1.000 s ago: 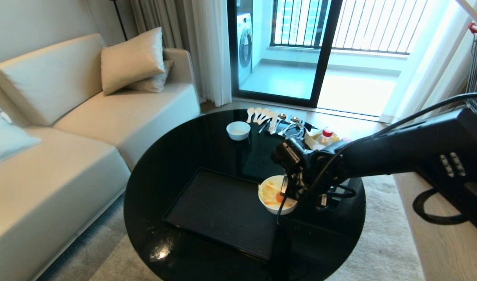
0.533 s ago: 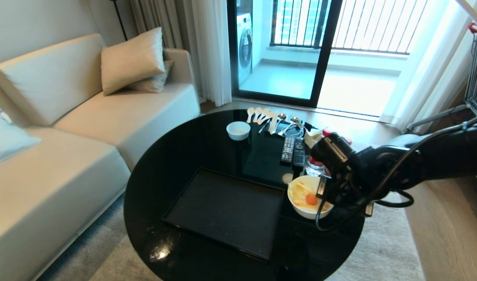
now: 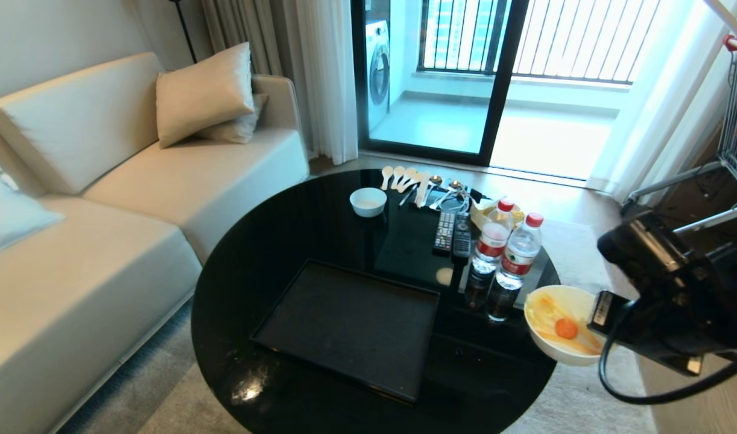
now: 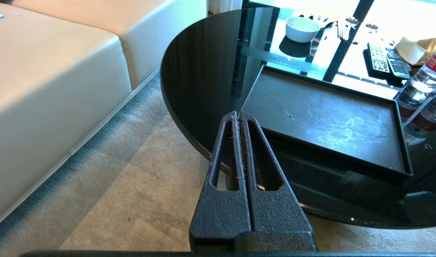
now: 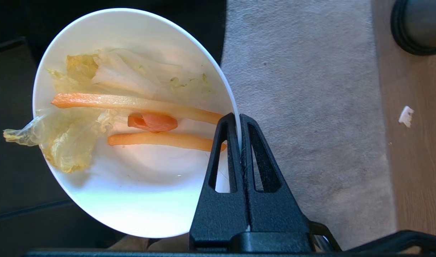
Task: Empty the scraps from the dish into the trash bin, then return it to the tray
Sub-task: Move the bowl over the trash can
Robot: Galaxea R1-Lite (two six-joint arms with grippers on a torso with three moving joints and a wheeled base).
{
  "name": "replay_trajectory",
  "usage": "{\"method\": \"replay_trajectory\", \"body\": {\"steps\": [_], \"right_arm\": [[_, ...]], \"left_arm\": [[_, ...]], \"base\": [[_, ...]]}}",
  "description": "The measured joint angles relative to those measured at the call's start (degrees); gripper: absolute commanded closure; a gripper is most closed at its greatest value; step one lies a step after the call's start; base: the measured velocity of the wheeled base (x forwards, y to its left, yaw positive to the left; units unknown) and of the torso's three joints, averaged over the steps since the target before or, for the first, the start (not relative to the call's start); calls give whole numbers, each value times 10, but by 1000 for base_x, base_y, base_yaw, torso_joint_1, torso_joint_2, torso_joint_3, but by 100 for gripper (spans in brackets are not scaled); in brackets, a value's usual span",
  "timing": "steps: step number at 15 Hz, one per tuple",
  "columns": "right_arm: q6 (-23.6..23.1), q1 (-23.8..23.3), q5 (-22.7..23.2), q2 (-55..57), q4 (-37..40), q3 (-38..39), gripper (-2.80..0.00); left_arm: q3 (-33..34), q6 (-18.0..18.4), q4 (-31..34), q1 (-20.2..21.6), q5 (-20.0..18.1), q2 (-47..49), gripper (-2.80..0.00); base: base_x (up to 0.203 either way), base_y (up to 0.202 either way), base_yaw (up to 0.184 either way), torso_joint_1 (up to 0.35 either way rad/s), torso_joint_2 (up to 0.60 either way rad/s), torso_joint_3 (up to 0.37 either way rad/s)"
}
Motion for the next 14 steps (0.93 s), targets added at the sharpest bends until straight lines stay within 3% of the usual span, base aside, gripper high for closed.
{"method": "replay_trajectory", "body": {"steps": [6, 14], "right_arm": [[-13, -21, 9, -143, -4, 139, 0], [-14, -22, 65, -281, 7, 206, 0]], "left_arm": [[0, 0, 0, 0, 0, 0, 0], [0, 0, 0, 0, 0, 0, 0]], "base": [[0, 0, 0, 0, 0, 0], [0, 0, 0, 0, 0, 0]]}}
